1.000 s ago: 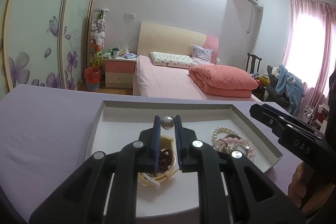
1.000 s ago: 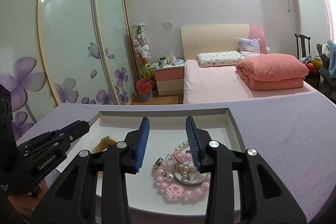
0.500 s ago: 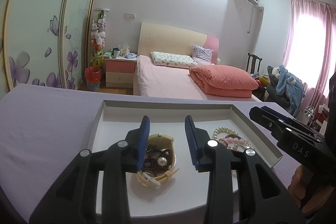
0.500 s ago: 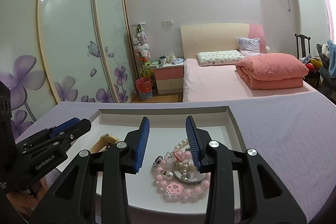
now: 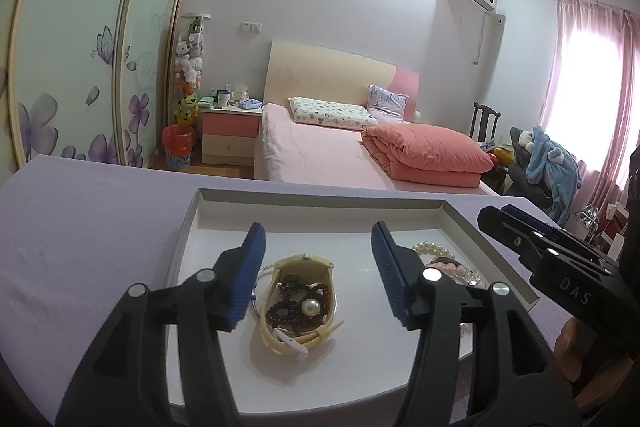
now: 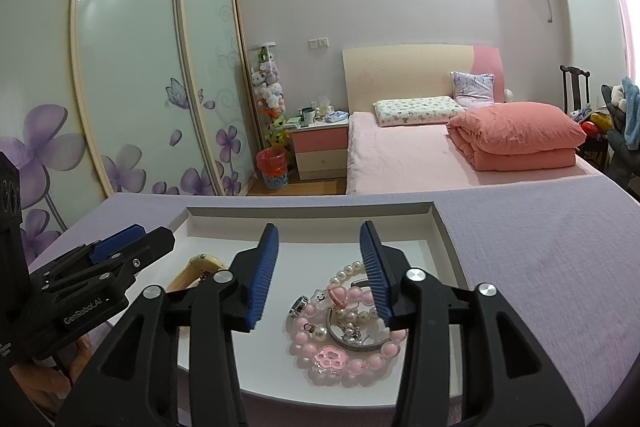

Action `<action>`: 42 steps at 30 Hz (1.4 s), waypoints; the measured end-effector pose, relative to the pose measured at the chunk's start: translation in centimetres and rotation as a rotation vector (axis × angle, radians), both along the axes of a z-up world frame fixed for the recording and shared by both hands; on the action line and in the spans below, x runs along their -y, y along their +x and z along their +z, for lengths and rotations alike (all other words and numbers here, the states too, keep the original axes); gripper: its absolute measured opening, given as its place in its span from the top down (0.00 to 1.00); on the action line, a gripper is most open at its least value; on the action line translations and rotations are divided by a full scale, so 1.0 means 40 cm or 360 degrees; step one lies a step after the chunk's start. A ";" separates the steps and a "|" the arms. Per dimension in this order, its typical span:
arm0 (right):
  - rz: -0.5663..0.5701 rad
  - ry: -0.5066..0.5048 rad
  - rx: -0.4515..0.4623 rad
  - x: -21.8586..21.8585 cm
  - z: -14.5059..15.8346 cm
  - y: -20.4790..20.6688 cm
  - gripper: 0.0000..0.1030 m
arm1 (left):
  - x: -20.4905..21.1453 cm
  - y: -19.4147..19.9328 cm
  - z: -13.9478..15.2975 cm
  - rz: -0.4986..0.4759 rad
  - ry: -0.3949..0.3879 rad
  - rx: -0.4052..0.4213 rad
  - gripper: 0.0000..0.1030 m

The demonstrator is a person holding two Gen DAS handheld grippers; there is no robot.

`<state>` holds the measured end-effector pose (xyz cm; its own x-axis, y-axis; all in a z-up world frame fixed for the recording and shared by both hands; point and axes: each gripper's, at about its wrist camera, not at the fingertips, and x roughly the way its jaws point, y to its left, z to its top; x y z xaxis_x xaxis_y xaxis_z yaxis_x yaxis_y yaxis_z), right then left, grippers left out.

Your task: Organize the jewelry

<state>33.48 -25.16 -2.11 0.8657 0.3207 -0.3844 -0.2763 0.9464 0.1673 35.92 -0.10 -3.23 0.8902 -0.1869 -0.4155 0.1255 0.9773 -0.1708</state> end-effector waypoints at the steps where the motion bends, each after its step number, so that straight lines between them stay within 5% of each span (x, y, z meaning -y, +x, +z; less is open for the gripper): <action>1: -0.0002 0.0002 0.0002 0.003 -0.002 -0.002 0.54 | 0.001 -0.001 0.001 0.0000 0.0005 0.0004 0.46; 15: -0.0050 0.0023 0.0088 0.069 0.047 -0.173 0.43 | -0.002 -0.155 0.075 0.0049 0.0101 0.0071 0.38; 27: -0.0058 0.0033 0.0112 0.098 0.076 -0.371 0.25 | -0.031 -0.436 0.149 0.0150 0.0127 0.0160 0.16; 32: -0.0050 0.0034 0.0142 0.097 0.083 -0.444 0.05 | -0.048 -0.537 0.144 0.0204 0.0120 0.0146 0.04; 42: -0.0068 -0.0031 0.0198 0.085 0.058 -0.549 0.02 | -0.097 -0.673 0.095 0.0287 0.0026 0.0095 0.04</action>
